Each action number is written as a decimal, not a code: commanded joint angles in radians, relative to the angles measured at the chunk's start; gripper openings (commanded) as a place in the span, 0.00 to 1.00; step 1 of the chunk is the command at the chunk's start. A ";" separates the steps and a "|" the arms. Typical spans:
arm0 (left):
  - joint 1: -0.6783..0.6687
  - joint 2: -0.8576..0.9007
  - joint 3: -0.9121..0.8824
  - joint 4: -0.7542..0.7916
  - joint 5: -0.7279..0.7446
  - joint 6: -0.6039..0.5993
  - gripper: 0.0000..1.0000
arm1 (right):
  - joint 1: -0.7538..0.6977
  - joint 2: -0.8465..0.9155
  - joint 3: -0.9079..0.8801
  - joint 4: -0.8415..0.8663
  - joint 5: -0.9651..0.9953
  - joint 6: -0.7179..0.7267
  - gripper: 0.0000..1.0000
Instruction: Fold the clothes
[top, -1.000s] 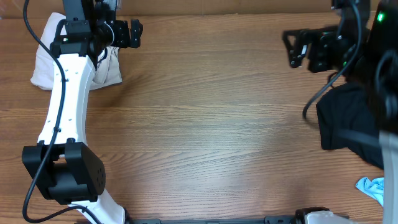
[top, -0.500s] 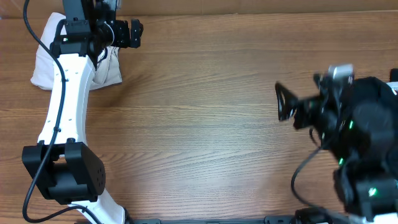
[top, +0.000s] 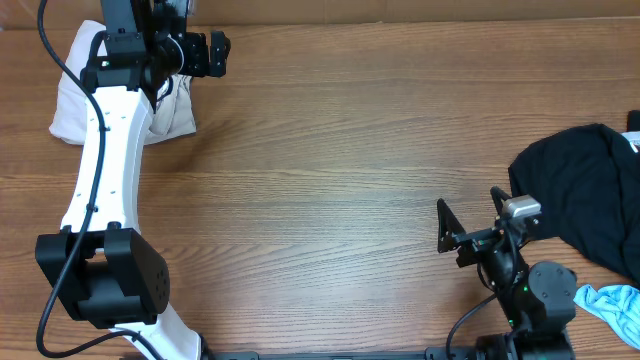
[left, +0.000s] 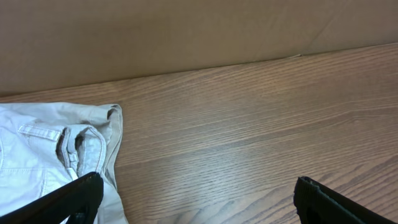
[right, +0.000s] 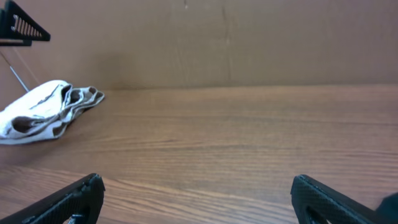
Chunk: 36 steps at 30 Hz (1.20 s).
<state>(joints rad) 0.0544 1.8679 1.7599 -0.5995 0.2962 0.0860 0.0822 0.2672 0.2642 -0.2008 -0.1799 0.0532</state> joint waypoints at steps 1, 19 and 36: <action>0.004 0.004 0.004 0.001 0.008 0.023 1.00 | -0.014 -0.048 -0.066 0.037 -0.003 0.007 1.00; 0.004 0.004 0.004 0.001 0.008 0.023 1.00 | -0.050 -0.259 -0.226 0.066 0.021 0.007 1.00; 0.004 0.004 0.004 0.001 0.008 0.023 1.00 | -0.050 -0.264 -0.226 0.065 0.022 0.007 1.00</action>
<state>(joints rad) 0.0544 1.8679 1.7599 -0.5995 0.2962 0.0860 0.0380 0.0158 0.0441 -0.1429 -0.1532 0.0528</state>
